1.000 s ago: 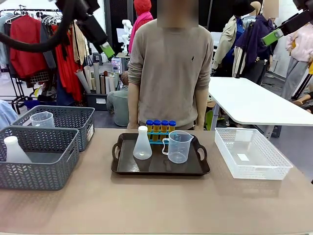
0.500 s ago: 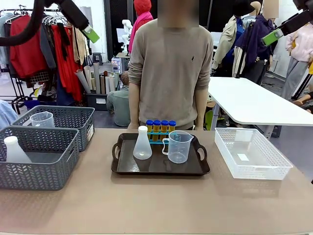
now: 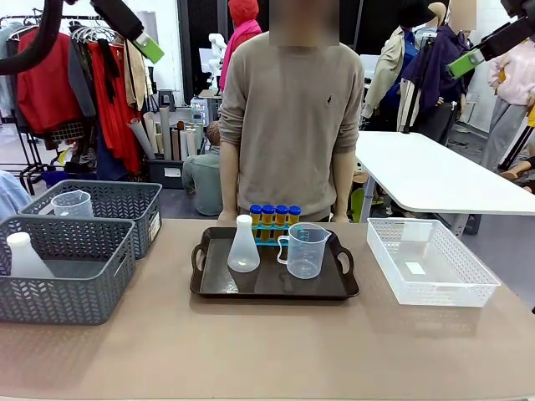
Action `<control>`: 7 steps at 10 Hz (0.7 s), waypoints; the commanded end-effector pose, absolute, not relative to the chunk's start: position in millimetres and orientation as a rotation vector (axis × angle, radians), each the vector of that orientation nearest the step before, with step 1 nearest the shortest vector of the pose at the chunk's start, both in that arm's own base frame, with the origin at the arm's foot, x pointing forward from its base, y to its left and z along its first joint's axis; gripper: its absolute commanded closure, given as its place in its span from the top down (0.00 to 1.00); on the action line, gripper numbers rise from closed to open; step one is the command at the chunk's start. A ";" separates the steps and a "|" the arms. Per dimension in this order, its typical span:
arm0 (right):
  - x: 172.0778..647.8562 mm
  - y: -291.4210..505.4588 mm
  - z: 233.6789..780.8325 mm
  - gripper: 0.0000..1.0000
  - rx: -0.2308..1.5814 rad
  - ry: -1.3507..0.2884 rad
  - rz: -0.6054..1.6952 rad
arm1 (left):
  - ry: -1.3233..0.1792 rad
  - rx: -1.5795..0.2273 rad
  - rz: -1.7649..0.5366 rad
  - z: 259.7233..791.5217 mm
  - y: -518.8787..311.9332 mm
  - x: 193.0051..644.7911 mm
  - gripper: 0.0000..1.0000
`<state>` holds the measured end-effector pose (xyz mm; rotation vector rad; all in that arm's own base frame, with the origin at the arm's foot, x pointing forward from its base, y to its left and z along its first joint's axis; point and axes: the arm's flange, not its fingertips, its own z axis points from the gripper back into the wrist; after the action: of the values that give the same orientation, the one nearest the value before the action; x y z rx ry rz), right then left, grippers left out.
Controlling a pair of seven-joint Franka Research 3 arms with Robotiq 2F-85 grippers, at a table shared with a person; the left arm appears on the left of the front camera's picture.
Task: Prepare the laboratory tools.
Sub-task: Pick up one Small flask and place it on the Handle tray.
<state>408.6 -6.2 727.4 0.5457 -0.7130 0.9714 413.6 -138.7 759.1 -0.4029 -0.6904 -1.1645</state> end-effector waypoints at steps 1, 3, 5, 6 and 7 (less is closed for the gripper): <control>406.9 -4.4 729.0 1.00 0.556 -0.720 0.970 | -0.744 -0.433 -1.184 752.5 -134.4 407.1 1.00; 406.9 -4.4 729.0 1.00 0.556 -0.720 0.970 | -0.751 -0.427 -1.184 754.0 -133.5 405.1 1.00; 406.9 -4.4 729.0 1.00 0.556 -0.720 0.970 | -0.714 -0.426 -1.195 749.7 -133.6 408.3 1.00; 406.9 -4.4 729.0 1.00 0.556 -0.720 0.970 | -0.712 -0.408 -1.168 761.7 -138.3 410.0 1.00; 406.9 -4.4 729.0 1.00 0.556 -0.720 0.970 | -0.712 -0.408 -1.168 761.7 -138.3 410.0 1.00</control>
<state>408.6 -6.2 727.4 0.5457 -0.7130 0.9714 410.4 -138.6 760.0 -0.4090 -0.7069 -1.1680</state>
